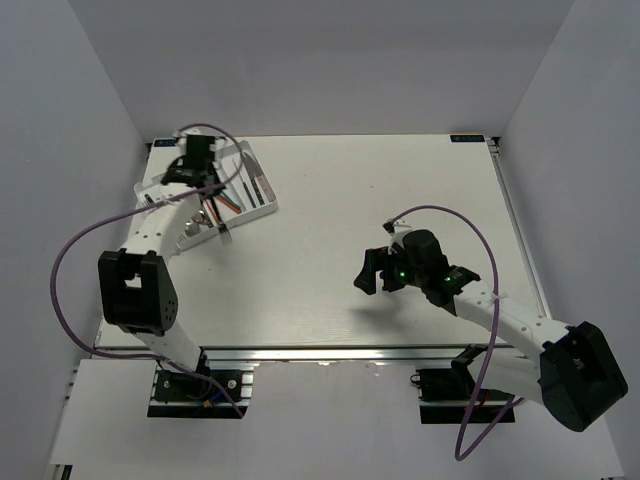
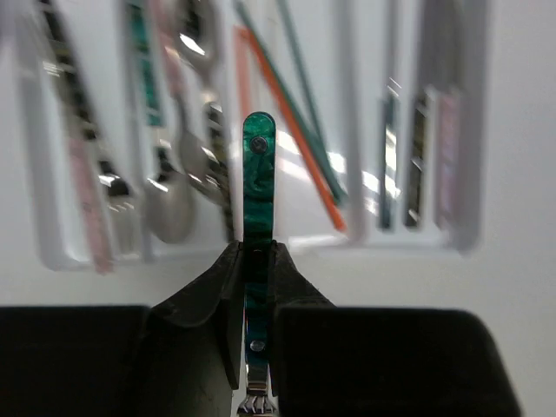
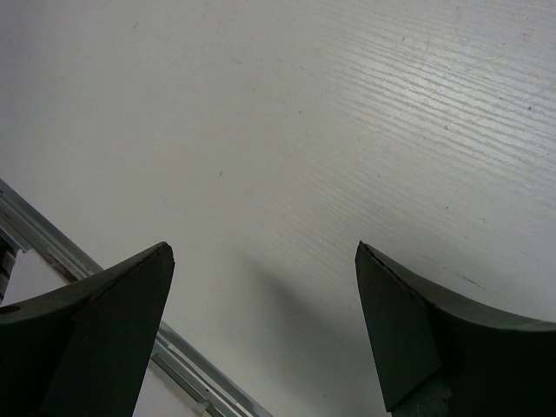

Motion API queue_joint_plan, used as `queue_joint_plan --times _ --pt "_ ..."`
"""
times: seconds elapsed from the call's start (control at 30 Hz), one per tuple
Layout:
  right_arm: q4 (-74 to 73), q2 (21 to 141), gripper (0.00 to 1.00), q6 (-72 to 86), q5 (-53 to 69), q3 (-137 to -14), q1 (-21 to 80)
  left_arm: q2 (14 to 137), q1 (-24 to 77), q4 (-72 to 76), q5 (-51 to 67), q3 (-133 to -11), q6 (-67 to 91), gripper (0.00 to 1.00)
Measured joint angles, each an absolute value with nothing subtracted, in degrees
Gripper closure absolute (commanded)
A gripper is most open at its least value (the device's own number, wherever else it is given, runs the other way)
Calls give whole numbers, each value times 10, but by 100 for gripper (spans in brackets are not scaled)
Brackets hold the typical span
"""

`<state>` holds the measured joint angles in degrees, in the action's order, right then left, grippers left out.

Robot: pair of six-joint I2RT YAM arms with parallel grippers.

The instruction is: Sort the eating utensils into containers

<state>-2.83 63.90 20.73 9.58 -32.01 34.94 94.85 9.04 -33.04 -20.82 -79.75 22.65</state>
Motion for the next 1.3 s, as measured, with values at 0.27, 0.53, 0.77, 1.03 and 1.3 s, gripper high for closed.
queue_joint_plan --times 0.27,0.53,0.77,1.03,1.3 --pt "-29 633 11 207 98 -320 349 1090 -121 -319 -192 -925 181 100" --pt "-28 632 11 207 100 -320 349 1218 -142 -340 -180 -1011 163 100" --pt "-28 632 11 207 105 -320 349 1254 -147 -360 -175 -1043 158 98" --pt "-28 634 11 207 107 -320 349 1254 -157 -361 -175 -1047 145 83" --pt "-28 639 11 207 111 -320 349 1253 -159 -365 -178 -1047 135 39"
